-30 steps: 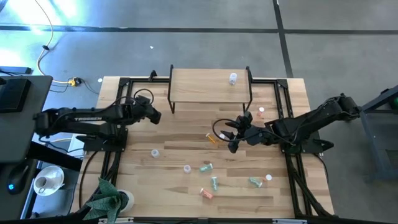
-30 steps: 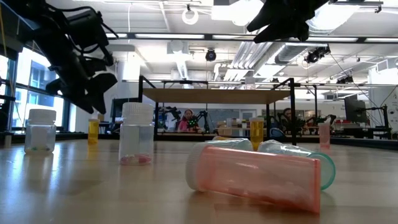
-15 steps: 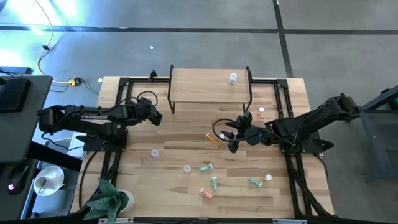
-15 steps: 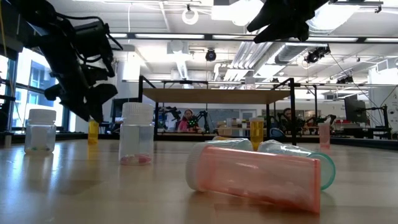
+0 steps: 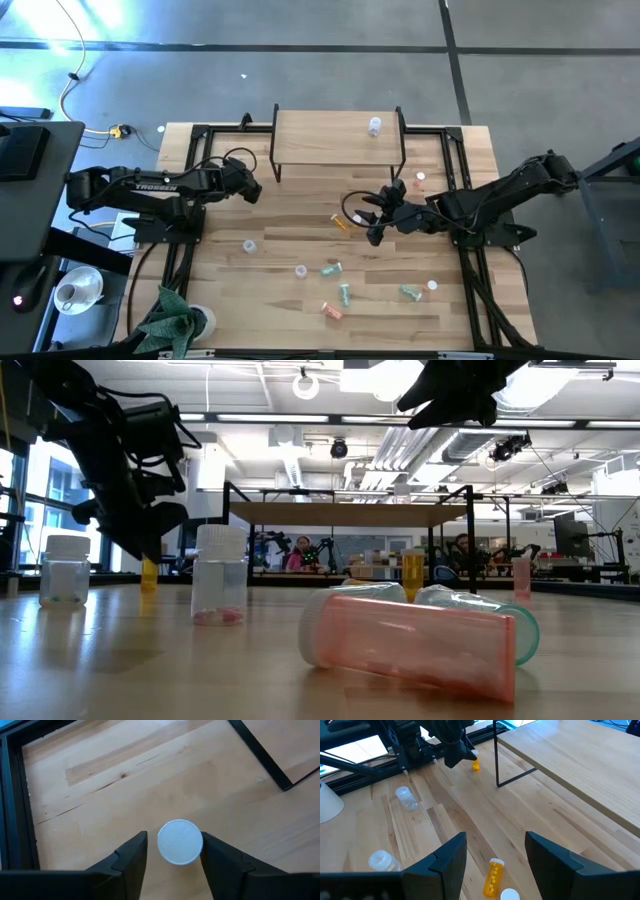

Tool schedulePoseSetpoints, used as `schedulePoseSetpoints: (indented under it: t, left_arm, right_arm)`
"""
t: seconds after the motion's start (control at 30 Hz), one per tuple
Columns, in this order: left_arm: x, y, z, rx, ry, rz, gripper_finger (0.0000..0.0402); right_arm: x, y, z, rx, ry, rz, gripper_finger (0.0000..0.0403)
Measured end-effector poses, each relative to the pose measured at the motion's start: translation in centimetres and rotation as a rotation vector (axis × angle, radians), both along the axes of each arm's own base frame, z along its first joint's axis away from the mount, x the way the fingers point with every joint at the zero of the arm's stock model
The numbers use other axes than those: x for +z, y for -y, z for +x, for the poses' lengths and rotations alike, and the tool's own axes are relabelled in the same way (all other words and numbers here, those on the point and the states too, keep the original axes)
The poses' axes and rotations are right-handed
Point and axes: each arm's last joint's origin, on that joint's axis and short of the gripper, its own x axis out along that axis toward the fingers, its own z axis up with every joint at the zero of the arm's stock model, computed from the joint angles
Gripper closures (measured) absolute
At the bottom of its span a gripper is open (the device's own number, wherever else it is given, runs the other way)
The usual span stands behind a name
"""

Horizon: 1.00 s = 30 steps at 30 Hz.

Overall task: Pick and place medicine bottles onto shelf by color
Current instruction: Put the orange pill bottle on the shelf

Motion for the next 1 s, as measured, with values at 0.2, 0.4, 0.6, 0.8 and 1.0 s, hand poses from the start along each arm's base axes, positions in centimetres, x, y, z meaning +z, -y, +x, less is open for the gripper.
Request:
schedulePoseSetpoints:
  t: [0.2,0.4,0.6,0.8,1.0]
  left_arm:
    - [0.0,0.0,0.0,-0.020,-0.013,-0.001,0.0282]
    - [0.0,0.0,0.0,-0.027,-0.013,-0.006,0.0295]
    - [0.3,-0.1,0.0,-0.078,-0.036,-0.012,0.0292]
    - [3.9,-1.5,0.8,-0.116,0.014,0.031,0.0294]
    - [9.3,-3.2,1.1,-0.090,-0.012,0.096,0.0293]
  right_arm:
    - [0.0,0.0,0.0,0.001,-0.001,-0.002,0.0210]
    - [0.0,0.0,0.0,0.001,-0.001,-0.002,0.0210]
    - [0.0,0.0,0.0,0.001,-0.005,-0.003,0.0210]
    - [-0.1,0.0,0.0,0.001,-0.009,-0.004,0.0210]
    - [-0.1,0.0,0.0,0.001,-0.009,-0.004,0.0210]
